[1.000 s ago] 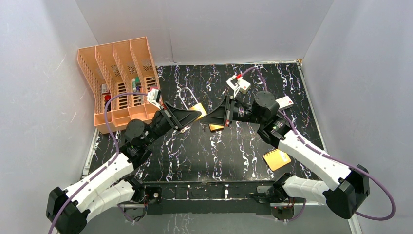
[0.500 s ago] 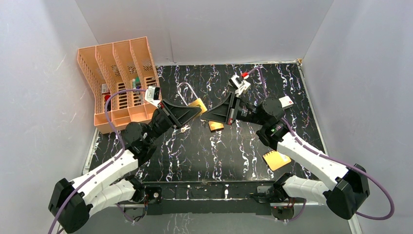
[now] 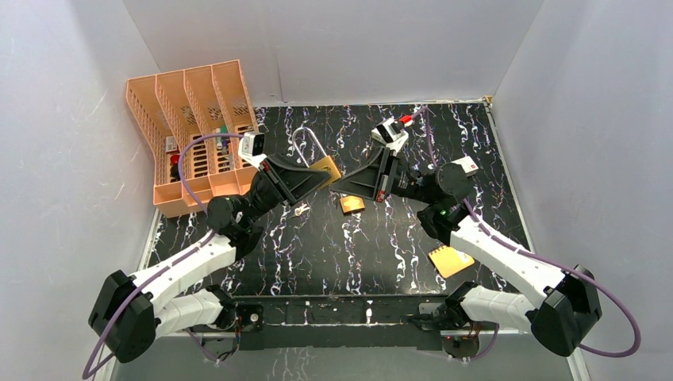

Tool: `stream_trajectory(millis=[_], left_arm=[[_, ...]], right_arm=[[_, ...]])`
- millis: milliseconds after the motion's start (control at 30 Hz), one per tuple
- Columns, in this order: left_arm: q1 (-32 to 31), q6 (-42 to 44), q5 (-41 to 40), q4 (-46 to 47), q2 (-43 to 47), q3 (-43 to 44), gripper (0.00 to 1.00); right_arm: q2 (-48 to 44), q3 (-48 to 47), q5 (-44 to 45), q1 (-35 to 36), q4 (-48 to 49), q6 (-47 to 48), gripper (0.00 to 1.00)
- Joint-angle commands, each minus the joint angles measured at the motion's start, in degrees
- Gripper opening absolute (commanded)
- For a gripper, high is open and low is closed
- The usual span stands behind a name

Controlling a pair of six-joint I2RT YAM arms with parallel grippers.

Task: Unlock with the key

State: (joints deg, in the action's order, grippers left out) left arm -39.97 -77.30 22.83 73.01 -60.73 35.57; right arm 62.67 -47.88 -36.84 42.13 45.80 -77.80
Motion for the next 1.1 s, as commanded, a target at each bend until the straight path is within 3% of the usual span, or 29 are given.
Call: stream_trajectory(millis=[0, 300, 600, 700, 833, 967, 1067], left_arm=[[-0.2, -0.7, 4.5, 9.9, -2.7, 2.4, 0.00], [-0.3, -1.8, 6.3, 18.6, -7.0, 4.4, 0.00], [-0.3, -2.4, 8.3, 23.5, -10.5, 6.8, 0.00], [-0.3, -2.3, 7.6, 23.1, -10.2, 6.3, 0.00], [-0.3, -0.2, 7.4, 18.3, -7.8, 5.2, 0.00], [-0.3, 4.3, 6.3, 9.7, -3.7, 4.3, 0.00], [-0.3, 5.9, 4.9, 6.4, -1.4, 3.5, 0.00]], right_arm=[[-0.4, -2.7, 0.1, 0.9, 18.0, -5.4, 0.00], [2.6, -4.1, -0.5, 3.0, 26.6, -10.6, 0.00], [3.7, -5.1, -1.5, 4.8, 29.3, -12.1, 0.00], [1.6, -6.0, -2.4, 4.9, 22.2, -7.7, 0.00], [-3.3, -9.8, -2.2, 4.9, -0.1, 6.1, 0.00], [-4.9, -12.9, -1.6, 4.9, -13.6, 14.4, 0.26], [-5.4, -14.2, -0.9, 4.8, -19.0, 17.3, 0.36]])
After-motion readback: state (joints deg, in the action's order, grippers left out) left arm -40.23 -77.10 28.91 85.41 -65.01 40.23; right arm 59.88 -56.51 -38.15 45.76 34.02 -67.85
